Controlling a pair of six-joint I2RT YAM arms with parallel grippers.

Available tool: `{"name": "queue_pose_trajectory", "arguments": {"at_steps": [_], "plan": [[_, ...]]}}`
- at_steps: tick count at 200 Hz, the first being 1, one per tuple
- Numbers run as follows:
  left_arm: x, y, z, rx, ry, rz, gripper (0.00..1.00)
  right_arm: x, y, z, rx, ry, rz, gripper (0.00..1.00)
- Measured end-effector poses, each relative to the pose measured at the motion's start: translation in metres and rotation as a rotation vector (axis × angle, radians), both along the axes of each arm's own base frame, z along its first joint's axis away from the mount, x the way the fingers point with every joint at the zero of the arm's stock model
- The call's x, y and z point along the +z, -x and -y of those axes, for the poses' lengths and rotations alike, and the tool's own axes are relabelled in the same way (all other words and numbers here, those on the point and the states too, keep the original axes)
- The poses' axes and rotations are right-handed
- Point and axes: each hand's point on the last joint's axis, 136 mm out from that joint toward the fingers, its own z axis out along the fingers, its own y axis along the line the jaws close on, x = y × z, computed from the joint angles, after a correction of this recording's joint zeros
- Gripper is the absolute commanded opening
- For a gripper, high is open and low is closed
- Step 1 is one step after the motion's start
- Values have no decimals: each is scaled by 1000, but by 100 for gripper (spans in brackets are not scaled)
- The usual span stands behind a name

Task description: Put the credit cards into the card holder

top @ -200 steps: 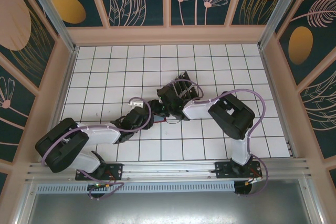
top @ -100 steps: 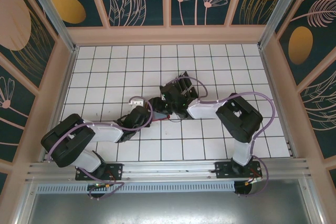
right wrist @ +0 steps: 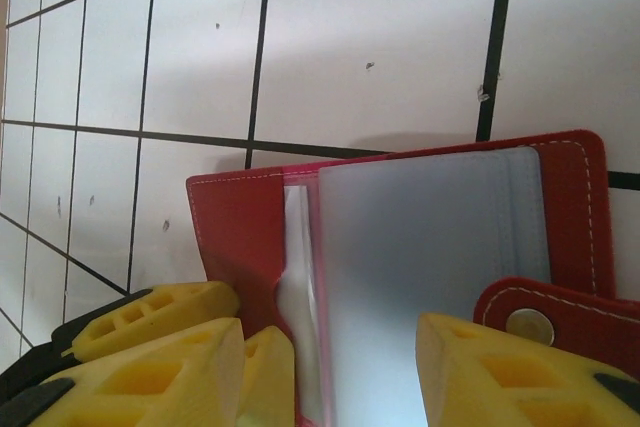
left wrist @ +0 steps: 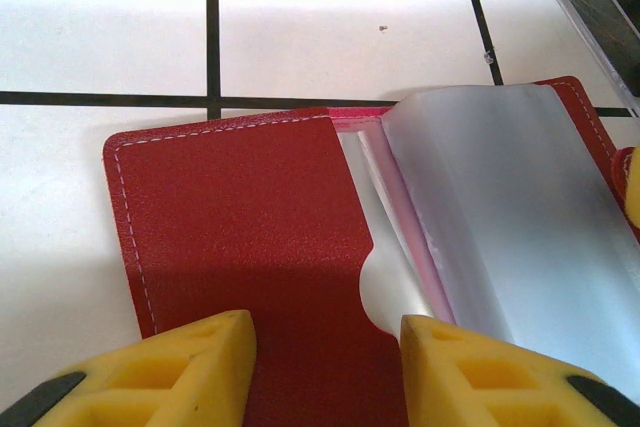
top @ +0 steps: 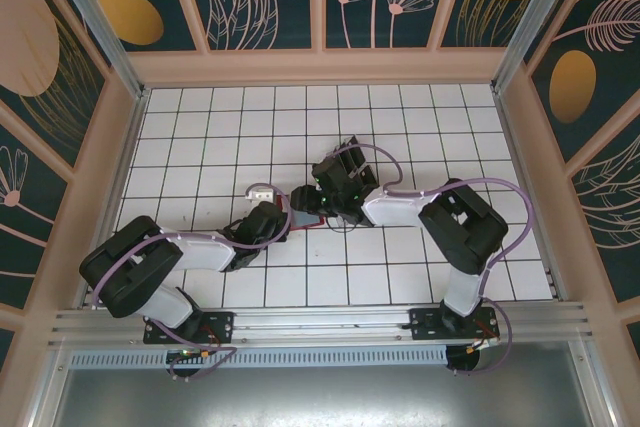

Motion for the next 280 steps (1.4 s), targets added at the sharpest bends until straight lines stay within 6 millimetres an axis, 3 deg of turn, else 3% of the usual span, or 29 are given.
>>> {"name": "queue_pose_trajectory", "arguments": {"at_steps": [68,112,140,179,201,237,280], "plan": [[0,0,0,-2,3,0,43,-13,1,13,-10,95,16,49],[1,4,1,-12,19,-7,43,21,10,28,-30,96,86,49],[2,7,2,-22,31,-14,43,27,27,47,-36,90,89,49],[2,11,2,-31,37,-30,43,10,64,69,-12,115,40,49],[2,11,2,-31,37,-31,43,0,74,87,-30,132,13,49],[2,11,2,-32,36,-32,42,-14,67,110,-91,158,-17,49],[1,11,3,-33,35,-34,42,-17,44,114,-123,172,-5,49]]}}
